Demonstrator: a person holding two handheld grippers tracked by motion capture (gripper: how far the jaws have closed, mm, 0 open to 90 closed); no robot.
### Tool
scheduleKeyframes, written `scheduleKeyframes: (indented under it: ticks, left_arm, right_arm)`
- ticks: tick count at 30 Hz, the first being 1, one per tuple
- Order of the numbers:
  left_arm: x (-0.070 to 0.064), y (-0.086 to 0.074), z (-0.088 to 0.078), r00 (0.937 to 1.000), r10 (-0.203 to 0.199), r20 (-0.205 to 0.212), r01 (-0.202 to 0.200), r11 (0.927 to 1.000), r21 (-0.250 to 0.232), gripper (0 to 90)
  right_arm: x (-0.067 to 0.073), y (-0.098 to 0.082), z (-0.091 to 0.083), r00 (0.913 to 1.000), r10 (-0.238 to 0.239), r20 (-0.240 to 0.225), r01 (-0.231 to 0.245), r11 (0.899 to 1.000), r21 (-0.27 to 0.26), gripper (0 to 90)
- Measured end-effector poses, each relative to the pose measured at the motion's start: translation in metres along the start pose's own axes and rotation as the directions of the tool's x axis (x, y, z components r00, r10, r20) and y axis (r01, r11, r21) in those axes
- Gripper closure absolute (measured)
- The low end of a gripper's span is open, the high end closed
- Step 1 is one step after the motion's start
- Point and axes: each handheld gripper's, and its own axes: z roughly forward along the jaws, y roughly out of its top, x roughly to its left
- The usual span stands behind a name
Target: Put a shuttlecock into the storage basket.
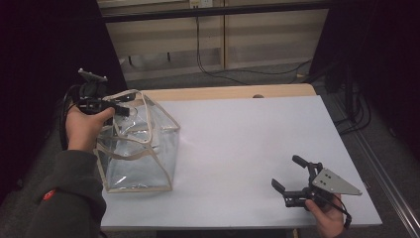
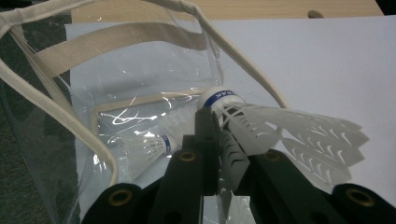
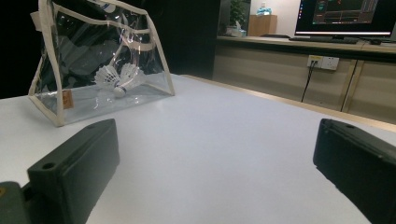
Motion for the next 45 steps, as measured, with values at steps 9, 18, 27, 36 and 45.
scheduleKeyframes:
  ticks: [9, 18, 27, 36, 45]
  left_arm:
    - [-0.001, -0.001, 0.003, 1.0, -0.002, 0.004, 0.002, 1.0, 0.001, 85.5]
    - [0.0, -0.003, 0.008, 1.0, 0.006, 0.002, -0.006, 0.9998, 0.021, 85.5]
    - [0.0, -0.004, 0.011, 1.0, 0.002, 0.002, -0.002, 0.9998, 0.02, 85.5]
    - [0.001, -0.006, 0.016, 1.0, 0.008, 0.003, -0.008, 0.9994, 0.032, 85.4]
    - [0.003, -0.009, 0.019, 1.0, 0.003, 0.0, -0.003, 0.9991, 0.043, 85.2]
  right_arm:
    - [0.0, 0.0, 0.0, 1.0, 0.002, 0.002, -0.002, 1.0, 0.001, 0.4]
    - [0.0, 0.0, 0.0, 1.0, 0.003, 0.002, -0.003, 1.0, 0.0, 0.4]
    - [0.0, 0.0, 0.0, 1.0, 0.002, 0.002, -0.002, 1.0, -0.002, 0.4]
    - [0.0, 0.0, 0.0, 1.0, 0.004, 0.002, -0.004, 1.0, 0.0, 0.4]
    - [0.0, 0.0, 0.0, 1.0, 0.004, 0.0, -0.004, 1.0, -0.001, 0.4]
